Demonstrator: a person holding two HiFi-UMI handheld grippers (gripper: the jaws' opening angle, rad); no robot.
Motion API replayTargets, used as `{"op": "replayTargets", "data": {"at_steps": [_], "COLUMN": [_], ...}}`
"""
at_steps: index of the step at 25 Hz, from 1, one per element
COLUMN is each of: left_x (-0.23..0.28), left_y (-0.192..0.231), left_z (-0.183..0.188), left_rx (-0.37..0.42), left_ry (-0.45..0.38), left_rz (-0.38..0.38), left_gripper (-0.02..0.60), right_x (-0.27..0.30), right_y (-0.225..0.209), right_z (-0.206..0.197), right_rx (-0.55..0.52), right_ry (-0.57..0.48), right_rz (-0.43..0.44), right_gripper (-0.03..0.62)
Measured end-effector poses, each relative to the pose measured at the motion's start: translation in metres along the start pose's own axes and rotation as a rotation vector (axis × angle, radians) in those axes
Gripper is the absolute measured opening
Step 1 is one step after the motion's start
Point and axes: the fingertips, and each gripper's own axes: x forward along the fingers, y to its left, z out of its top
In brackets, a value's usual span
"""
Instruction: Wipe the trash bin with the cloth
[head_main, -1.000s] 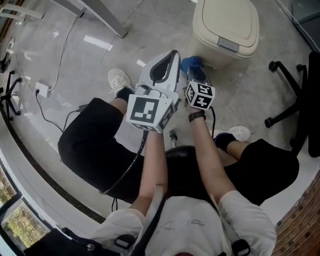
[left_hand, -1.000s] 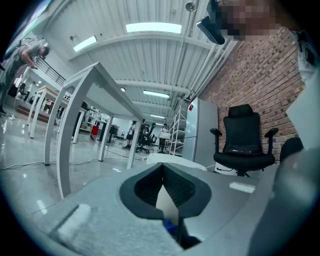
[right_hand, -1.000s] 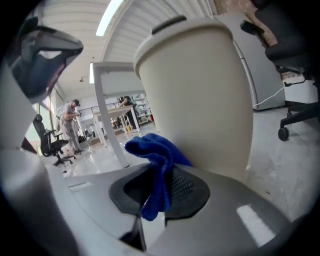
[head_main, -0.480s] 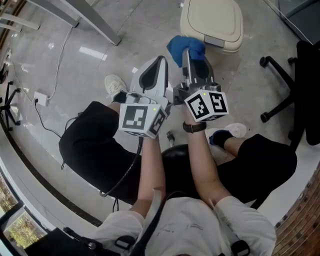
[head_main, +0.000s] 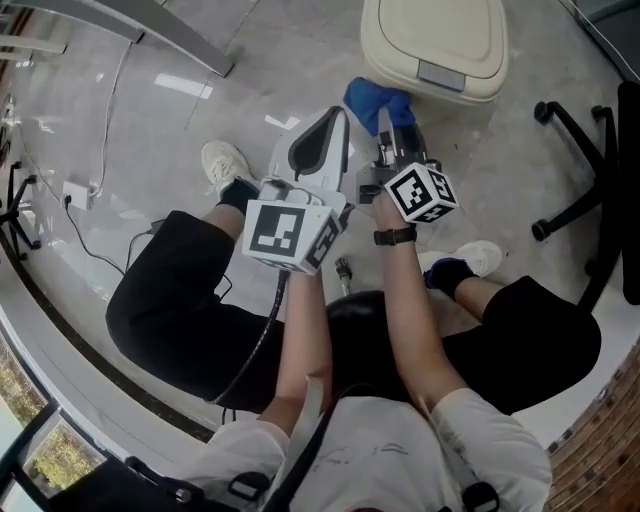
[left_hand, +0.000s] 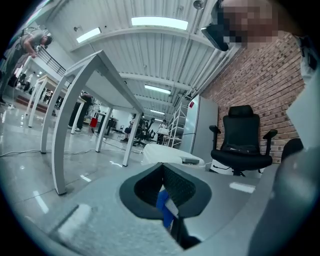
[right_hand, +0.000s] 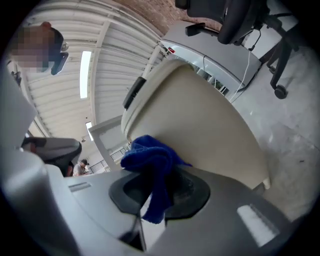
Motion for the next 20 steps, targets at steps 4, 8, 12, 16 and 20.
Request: {"op": "replayTargets", "data": {"at_steps": [4, 8, 12, 16, 20], "left_x": [0.006, 0.011, 0.014, 0.013, 0.009], "left_y": [0.005, 0.009, 0.014, 0.009, -0.004], "left_z": [-0.016, -0.026, -0.032, -0.028, -0.014], "left_rx": [-0.010, -0.007, 0.001, 0.033, 0.034], "left_ry": [0.040, 0.050, 0.070, 0.086, 0.061], "left_rz": [0.007, -0.005, 0.003, 0.019, 0.017], "left_gripper": [0.000, 0.000, 0.000, 0.000, 0.000], "right_x": [0.005, 0.008, 0.003, 0.000, -0.012], "right_y": [-0.050, -0.093, -0.143, -0.181, -0.160], "right_z": [-0.052, -0.093, -0.131, -0.141, -0.106], "right_rx": [0.014, 0.042, 0.038, 0.004, 0.004], "right_ry": [0.112, 0.198, 0.314, 0.431, 0.392], "right_rz": [-0.102, -0.187, -0.348, -0.416, -0.385], "right_gripper": [0.061, 0.061, 0.061, 0.060, 0.060]}}
